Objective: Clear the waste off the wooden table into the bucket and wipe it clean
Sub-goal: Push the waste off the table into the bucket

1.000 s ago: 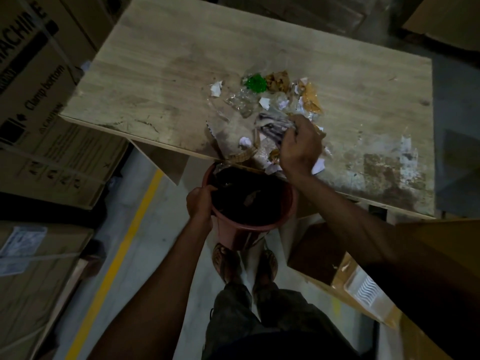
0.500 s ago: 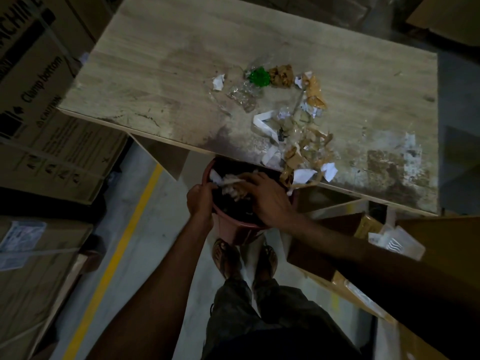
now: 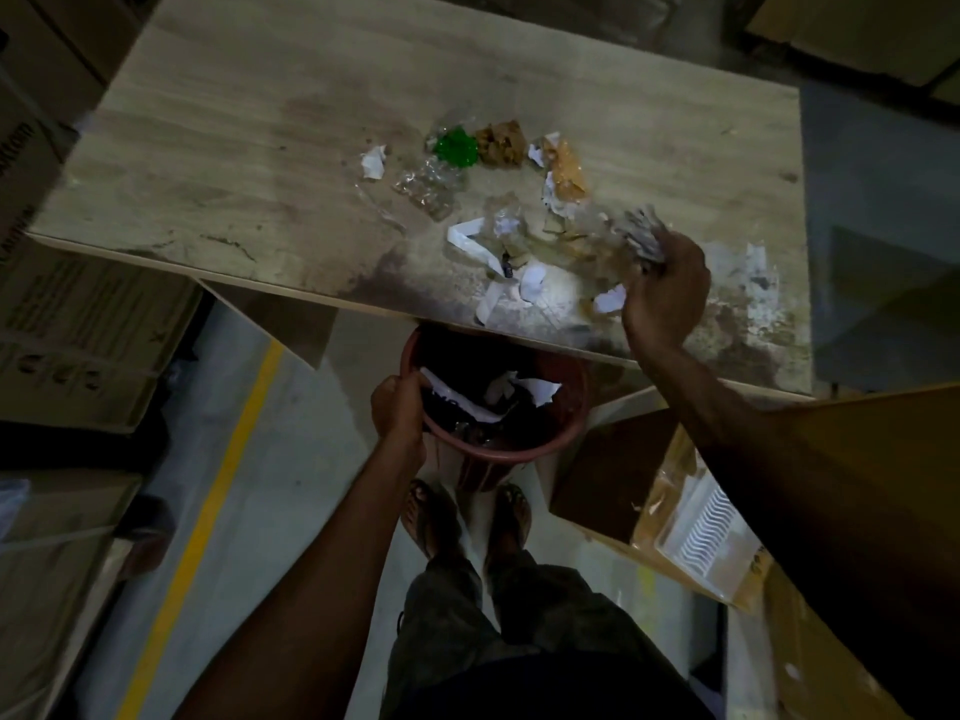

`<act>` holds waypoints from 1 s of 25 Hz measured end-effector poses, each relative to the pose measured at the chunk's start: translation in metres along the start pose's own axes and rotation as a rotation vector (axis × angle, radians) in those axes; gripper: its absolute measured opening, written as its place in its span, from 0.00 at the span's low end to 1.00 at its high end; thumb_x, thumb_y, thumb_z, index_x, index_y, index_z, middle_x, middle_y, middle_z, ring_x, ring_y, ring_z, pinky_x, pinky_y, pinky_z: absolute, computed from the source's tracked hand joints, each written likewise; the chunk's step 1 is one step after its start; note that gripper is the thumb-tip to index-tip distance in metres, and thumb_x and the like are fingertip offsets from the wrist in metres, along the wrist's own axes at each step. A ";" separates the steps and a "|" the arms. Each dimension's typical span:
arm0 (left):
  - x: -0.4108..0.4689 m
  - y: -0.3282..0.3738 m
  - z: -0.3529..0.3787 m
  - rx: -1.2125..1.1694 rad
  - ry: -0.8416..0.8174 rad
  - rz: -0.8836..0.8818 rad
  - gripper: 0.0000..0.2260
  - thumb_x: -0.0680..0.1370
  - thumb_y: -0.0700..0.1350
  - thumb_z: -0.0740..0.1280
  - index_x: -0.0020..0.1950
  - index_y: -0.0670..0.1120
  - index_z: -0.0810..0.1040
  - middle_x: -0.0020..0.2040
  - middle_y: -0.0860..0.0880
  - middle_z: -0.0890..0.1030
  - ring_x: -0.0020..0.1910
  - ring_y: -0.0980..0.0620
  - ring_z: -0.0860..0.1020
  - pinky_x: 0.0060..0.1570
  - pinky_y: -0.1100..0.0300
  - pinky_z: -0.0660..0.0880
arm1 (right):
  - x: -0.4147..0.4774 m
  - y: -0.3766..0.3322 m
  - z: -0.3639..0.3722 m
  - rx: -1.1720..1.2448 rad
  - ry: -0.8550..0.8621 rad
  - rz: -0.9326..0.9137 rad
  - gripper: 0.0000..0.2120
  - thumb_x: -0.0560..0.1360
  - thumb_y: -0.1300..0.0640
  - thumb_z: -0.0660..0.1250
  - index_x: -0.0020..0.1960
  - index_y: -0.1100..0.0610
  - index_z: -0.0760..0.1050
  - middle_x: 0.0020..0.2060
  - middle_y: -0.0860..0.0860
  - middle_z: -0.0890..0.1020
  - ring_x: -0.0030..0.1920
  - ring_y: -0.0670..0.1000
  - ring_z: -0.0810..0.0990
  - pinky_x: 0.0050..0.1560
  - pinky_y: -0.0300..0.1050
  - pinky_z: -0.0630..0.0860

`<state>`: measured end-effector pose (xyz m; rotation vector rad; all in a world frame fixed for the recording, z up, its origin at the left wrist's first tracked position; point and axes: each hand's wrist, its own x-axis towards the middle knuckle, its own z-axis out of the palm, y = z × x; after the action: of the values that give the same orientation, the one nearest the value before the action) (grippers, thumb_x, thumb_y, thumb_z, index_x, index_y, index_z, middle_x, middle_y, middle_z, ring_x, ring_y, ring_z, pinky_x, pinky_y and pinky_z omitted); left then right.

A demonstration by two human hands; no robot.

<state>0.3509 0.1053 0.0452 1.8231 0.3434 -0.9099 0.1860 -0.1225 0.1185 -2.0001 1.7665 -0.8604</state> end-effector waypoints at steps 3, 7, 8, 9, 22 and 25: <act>0.000 -0.003 0.006 0.016 0.010 0.010 0.06 0.66 0.43 0.70 0.32 0.44 0.75 0.34 0.45 0.77 0.35 0.47 0.75 0.36 0.53 0.72 | 0.002 0.028 0.012 -0.208 -0.318 0.028 0.25 0.74 0.56 0.68 0.72 0.53 0.77 0.71 0.58 0.76 0.67 0.64 0.76 0.66 0.54 0.72; -0.001 -0.004 0.012 0.012 0.032 0.023 0.08 0.68 0.41 0.70 0.30 0.45 0.73 0.34 0.45 0.75 0.36 0.48 0.74 0.36 0.53 0.71 | -0.045 0.011 0.025 -0.278 -0.517 -0.278 0.28 0.73 0.61 0.70 0.72 0.49 0.76 0.74 0.53 0.73 0.66 0.62 0.73 0.60 0.54 0.74; -0.002 -0.003 0.012 0.010 0.035 0.027 0.09 0.69 0.41 0.70 0.30 0.45 0.72 0.34 0.45 0.75 0.36 0.48 0.74 0.36 0.53 0.71 | -0.063 0.004 0.025 -0.290 -0.526 -0.345 0.29 0.72 0.63 0.70 0.72 0.49 0.76 0.74 0.53 0.73 0.65 0.62 0.73 0.59 0.54 0.75; -0.003 -0.002 0.013 0.007 0.037 0.026 0.10 0.70 0.40 0.70 0.30 0.45 0.73 0.34 0.45 0.75 0.35 0.47 0.74 0.36 0.53 0.71 | -0.083 -0.002 0.024 -0.303 -0.521 -0.399 0.31 0.71 0.65 0.69 0.72 0.49 0.76 0.74 0.53 0.73 0.65 0.62 0.72 0.59 0.54 0.75; 0.003 0.002 0.002 -0.021 0.076 0.013 0.08 0.69 0.41 0.70 0.32 0.45 0.73 0.35 0.45 0.76 0.36 0.47 0.74 0.36 0.54 0.70 | -0.107 -0.028 0.006 0.022 -0.401 -0.583 0.21 0.72 0.64 0.59 0.59 0.55 0.83 0.57 0.51 0.84 0.57 0.54 0.80 0.51 0.43 0.77; 0.003 0.000 0.001 -0.028 0.078 0.016 0.06 0.70 0.40 0.69 0.34 0.44 0.74 0.35 0.45 0.76 0.35 0.47 0.75 0.33 0.55 0.70 | -0.048 -0.060 0.032 0.157 -0.247 -0.439 0.20 0.73 0.68 0.61 0.62 0.58 0.81 0.59 0.54 0.83 0.60 0.56 0.79 0.54 0.44 0.74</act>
<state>0.3525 0.1036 0.0431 1.8360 0.3880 -0.8205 0.2505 -0.0694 0.1209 -2.3079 1.1106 -0.8019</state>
